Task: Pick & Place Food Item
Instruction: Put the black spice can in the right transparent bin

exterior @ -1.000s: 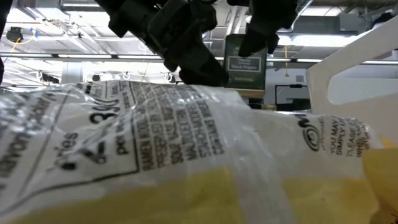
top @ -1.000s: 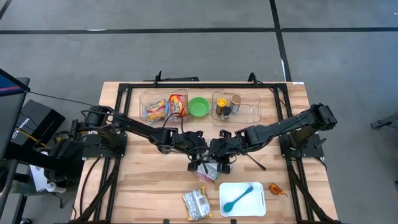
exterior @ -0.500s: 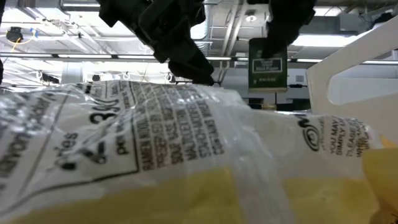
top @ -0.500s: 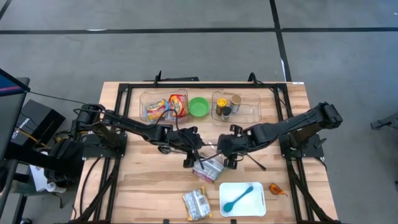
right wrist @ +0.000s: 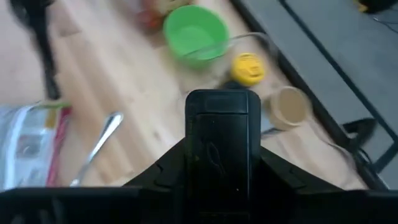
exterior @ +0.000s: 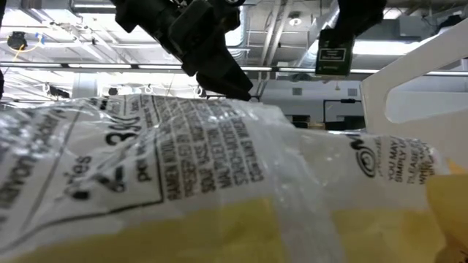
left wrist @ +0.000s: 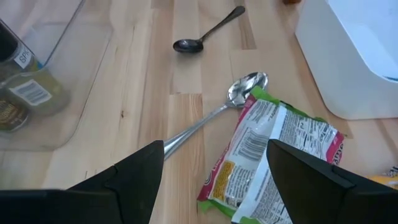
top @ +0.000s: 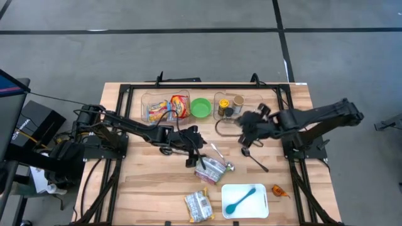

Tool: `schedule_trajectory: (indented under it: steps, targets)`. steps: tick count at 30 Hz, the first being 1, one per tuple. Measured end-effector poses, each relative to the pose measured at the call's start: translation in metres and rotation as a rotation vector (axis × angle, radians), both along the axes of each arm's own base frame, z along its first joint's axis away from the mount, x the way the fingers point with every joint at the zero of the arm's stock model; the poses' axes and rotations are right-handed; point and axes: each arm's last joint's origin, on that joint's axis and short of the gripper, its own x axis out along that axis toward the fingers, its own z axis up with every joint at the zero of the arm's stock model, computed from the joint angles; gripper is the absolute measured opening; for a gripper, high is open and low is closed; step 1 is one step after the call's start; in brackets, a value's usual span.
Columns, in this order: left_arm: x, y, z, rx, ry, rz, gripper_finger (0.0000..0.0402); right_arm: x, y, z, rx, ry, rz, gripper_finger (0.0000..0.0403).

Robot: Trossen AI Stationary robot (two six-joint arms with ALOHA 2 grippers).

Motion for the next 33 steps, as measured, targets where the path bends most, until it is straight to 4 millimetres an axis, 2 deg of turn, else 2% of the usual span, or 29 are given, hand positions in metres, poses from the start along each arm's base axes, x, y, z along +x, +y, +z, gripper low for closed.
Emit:
schedule_trajectory:
  steps: [7, 13, 22, 33]
  targets:
    - [0.001, 0.002, 0.001, -0.001, -0.012, 0.006, 0.0277, -0.013, -0.031, 0.011, -0.013, -0.031, -0.129, 0.0118]
    - [0.001, 0.002, 0.001, -0.002, -0.013, 0.007, 0.0277, -0.018, -0.055, 0.008, 0.000, 0.020, -0.227, 0.0126]
    - [0.001, 0.002, 0.001, -0.001, -0.013, 0.007, 0.0277, -0.014, -0.081, -0.030, 0.092, 0.070, -0.233, 0.0120]
    - [0.002, 0.002, 0.002, -0.003, -0.027, 0.007, 0.0277, -0.008, -0.101, -0.072, 0.164, -0.001, -0.194, 0.0118]
